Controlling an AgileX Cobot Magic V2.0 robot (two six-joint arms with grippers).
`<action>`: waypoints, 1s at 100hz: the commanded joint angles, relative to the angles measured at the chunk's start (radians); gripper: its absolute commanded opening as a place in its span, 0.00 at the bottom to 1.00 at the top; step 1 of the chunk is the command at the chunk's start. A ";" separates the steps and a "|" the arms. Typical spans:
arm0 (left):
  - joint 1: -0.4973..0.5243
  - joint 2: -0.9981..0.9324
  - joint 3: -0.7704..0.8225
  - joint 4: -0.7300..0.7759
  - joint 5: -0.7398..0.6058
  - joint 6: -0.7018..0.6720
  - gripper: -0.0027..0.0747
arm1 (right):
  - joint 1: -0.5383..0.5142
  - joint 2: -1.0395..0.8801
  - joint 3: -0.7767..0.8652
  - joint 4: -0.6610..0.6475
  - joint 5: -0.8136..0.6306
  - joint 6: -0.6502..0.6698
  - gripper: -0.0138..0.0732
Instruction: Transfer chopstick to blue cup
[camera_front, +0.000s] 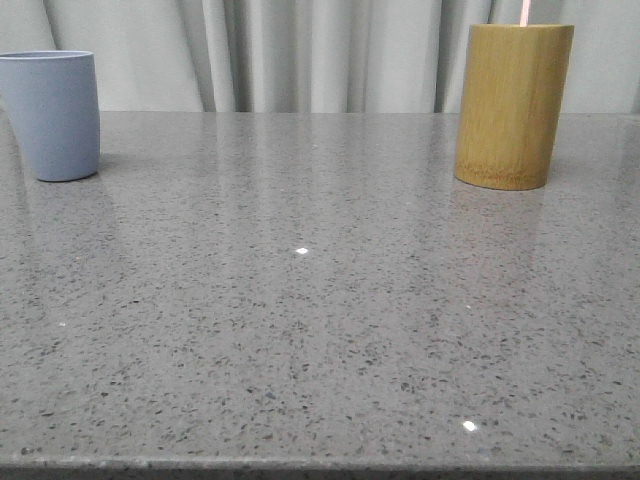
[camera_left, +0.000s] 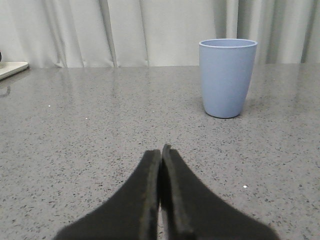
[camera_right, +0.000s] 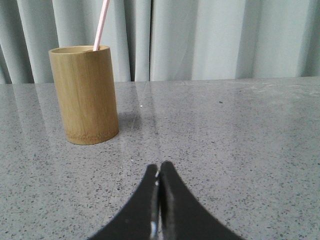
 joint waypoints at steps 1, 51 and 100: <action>-0.003 -0.036 0.008 -0.009 -0.077 -0.005 0.01 | -0.006 -0.022 0.001 -0.012 -0.075 -0.003 0.09; -0.003 -0.036 0.008 -0.009 -0.078 -0.005 0.01 | -0.006 -0.022 0.001 -0.012 -0.075 -0.003 0.09; -0.003 -0.036 -0.032 -0.063 -0.192 -0.007 0.01 | -0.006 -0.022 -0.038 -0.005 -0.112 -0.003 0.09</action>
